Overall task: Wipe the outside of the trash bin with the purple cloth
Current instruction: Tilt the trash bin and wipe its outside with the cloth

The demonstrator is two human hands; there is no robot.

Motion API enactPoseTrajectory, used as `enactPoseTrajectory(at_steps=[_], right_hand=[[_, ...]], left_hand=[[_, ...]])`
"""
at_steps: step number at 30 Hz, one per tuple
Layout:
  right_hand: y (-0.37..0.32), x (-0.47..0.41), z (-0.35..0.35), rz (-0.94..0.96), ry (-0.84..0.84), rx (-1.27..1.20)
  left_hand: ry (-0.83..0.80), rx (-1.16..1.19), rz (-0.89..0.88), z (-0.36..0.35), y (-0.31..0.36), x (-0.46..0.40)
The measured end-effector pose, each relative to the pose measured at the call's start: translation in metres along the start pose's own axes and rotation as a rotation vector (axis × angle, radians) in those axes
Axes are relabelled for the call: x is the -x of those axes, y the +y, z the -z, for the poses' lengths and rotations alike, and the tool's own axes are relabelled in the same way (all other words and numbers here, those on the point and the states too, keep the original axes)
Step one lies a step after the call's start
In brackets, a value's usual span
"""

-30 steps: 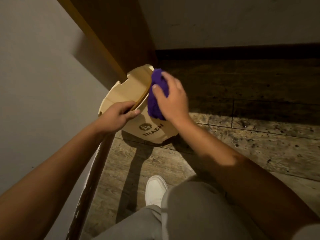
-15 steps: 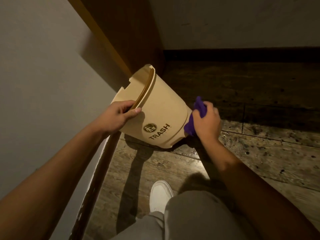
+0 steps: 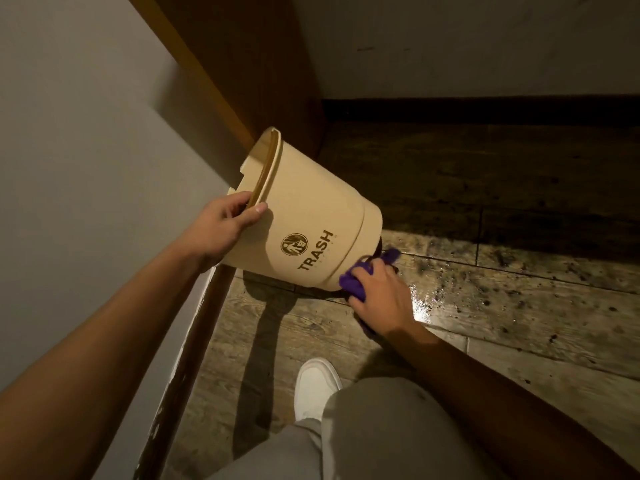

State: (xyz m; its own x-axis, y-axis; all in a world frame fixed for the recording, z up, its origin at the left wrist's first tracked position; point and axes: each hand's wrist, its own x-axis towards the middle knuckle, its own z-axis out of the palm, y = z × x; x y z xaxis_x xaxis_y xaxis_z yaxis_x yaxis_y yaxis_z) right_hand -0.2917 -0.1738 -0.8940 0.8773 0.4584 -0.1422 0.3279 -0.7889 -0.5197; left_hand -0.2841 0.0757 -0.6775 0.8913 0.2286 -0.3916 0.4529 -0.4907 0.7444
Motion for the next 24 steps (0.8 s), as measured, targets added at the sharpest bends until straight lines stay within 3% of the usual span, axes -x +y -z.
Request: enactPoseTrajectory(at_steps=[2,6,12,16,19,24], right_hand=[[0.016,0.001,0.004,-0.110,-0.036,-0.037],[0.015,-0.034,0.052,-0.213,0.064,-0.137],[-0.021,-0.082,0.098,-0.078,-0.339,-0.007],[-0.025,-0.073,0.072,-0.034,-0.441,0.097],[-0.023,-0.063,0.063,-0.050,-0.432,0.059],[-0.034,-0.042,0.149,-0.120,-0.297,-0.026]], left_hand=[[0.010,-0.001,0.004,0.001,-0.003,0.001],[-0.015,-0.083,-0.096,-0.001,-0.004,0.001],[-0.157,-0.603,-0.281,-0.009,-0.001,0.004],[-0.195,-0.787,-0.265,-0.028,-0.026,0.017],[-0.180,-0.791,-0.231,-0.037,-0.047,0.022],[-0.228,-0.704,-0.032,-0.007,-0.012,0.029]])
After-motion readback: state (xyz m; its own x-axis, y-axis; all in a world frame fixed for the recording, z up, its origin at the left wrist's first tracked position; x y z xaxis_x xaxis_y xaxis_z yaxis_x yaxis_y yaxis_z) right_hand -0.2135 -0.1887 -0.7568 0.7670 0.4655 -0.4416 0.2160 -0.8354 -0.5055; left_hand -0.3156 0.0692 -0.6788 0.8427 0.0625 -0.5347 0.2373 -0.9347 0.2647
